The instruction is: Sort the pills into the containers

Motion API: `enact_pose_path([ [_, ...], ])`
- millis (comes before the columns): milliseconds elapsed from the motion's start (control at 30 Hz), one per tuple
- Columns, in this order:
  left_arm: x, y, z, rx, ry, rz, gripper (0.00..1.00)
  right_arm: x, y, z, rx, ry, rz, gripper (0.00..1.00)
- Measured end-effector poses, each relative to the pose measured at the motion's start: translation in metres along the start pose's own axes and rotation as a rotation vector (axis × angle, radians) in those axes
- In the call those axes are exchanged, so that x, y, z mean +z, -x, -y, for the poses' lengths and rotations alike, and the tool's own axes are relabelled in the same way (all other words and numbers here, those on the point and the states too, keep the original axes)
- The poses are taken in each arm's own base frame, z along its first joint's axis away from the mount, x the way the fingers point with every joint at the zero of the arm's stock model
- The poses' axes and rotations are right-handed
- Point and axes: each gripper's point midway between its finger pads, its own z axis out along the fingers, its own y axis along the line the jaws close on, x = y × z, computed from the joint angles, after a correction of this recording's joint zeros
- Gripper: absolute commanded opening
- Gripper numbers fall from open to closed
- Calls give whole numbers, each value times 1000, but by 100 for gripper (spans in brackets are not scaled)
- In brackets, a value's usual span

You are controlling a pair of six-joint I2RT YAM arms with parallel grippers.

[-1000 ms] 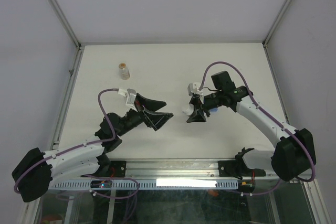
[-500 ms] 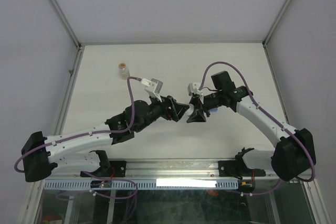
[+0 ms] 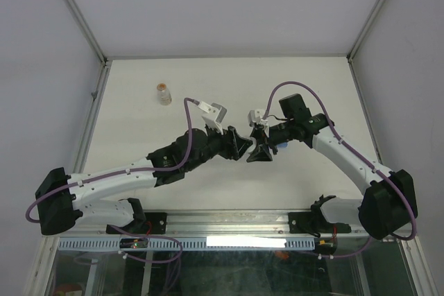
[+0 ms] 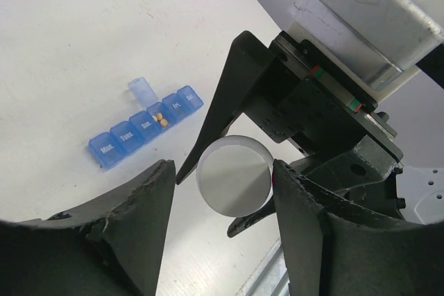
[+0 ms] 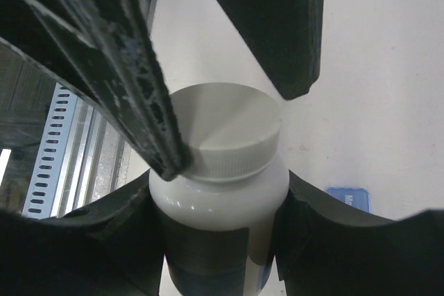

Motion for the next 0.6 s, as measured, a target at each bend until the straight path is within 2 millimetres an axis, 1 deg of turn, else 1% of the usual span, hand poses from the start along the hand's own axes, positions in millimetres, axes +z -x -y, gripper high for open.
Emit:
enact_pose_path([
  [67, 2, -1, 1, 5, -1, -7, 50, 0, 0, 0, 0, -1, -1, 0],
  [267, 4, -6, 7, 13, -28, -32, 29, 0, -1, 0, 1, -3, -4, 0],
  [333, 4, -7, 8, 20, -36, -39, 24, 0, -1, 0, 3, -3, -5, 0],
  [500, 2, -9, 12, 103, -89, -52, 16, 0, -2, -2, 6, 4, -5, 0],
  [600, -2, -11, 15, 222, -179, -43, 16, 1, -1, -5, 1, 18, -1, 0],
])
